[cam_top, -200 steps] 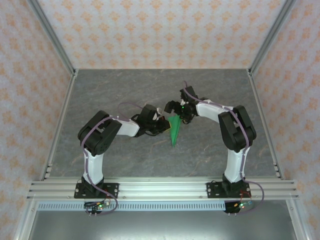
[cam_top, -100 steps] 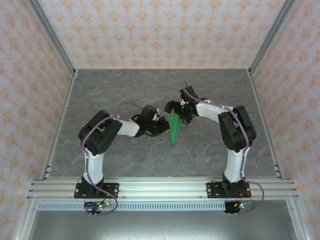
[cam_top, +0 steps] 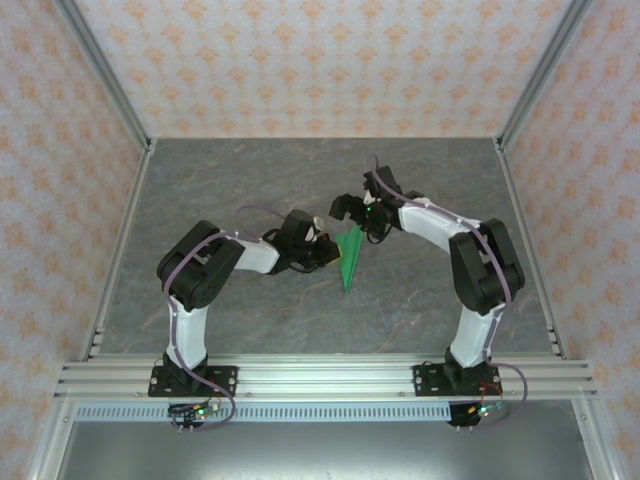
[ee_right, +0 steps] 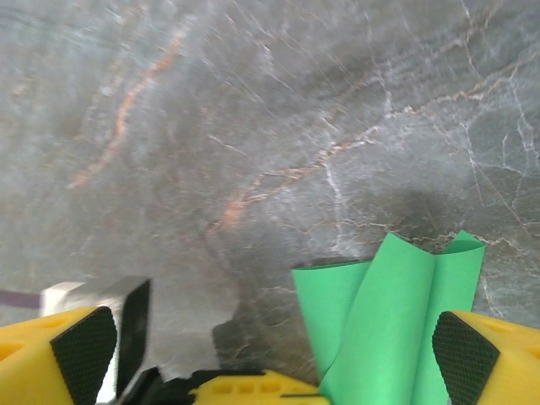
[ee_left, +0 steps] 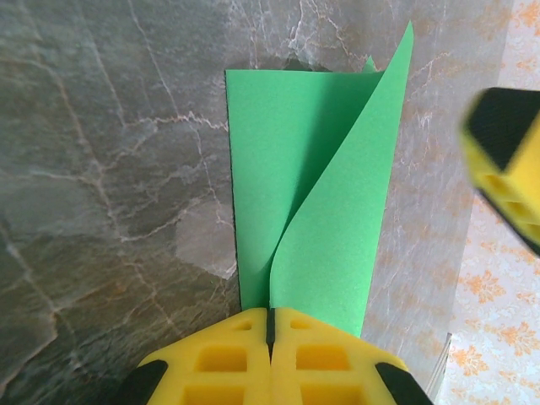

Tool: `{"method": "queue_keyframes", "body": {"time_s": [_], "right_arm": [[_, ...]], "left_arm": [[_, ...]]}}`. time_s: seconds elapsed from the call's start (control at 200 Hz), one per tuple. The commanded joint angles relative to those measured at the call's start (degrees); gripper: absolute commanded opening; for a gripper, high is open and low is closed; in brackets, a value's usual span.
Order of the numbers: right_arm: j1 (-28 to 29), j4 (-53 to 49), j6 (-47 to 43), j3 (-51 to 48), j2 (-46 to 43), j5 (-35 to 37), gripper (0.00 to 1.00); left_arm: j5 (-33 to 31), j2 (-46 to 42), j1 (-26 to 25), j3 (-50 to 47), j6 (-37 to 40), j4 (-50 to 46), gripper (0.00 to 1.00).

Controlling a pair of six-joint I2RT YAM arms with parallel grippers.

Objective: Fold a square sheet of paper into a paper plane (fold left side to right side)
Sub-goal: Fold the wing for the fifth time at the center of the table.

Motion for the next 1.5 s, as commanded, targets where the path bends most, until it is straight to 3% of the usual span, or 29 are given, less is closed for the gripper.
{"method": "queue_keyframes", "body": {"time_s": [0.0, 0.18, 0.29, 0.41, 0.806, 1.496], "right_arm": [[-0.4, -2.0, -0.3, -0.6, -3.5, 0.8, 0.98], [0.1, 1.3, 2.6, -4.0, -3.3, -6.9, 0.49], [1.1, 1.5, 3.5, -5.0, -2.5, -7.2, 0.33], [1.9, 1.8, 4.5, -5.8, -1.0, -7.0, 0.22], [1.9, -0.1, 3.7, -7.9, 0.4, -3.8, 0.04], [1.9, 3.1, 3.2, -11.8, 0.5, -2.6, 0.00]], "left_arm": [[-2.6, 3.4, -0.7, -1.6, -0.2, -3.6, 0.00], [-2.8, 3.5, -0.7, -1.6, -0.1, -4.0, 0.00], [-3.0, 3.5, -0.7, -1.5, -0.1, -4.3, 0.00], [-3.2, 3.5, -0.8, -1.4, -0.1, -4.8, 0.00], [-3.6, 3.4, -0.7, -1.5, 0.0, -5.5, 0.00], [-3.9, 4.5, -0.8, -1.1, -0.3, -6.1, 0.00]]}}
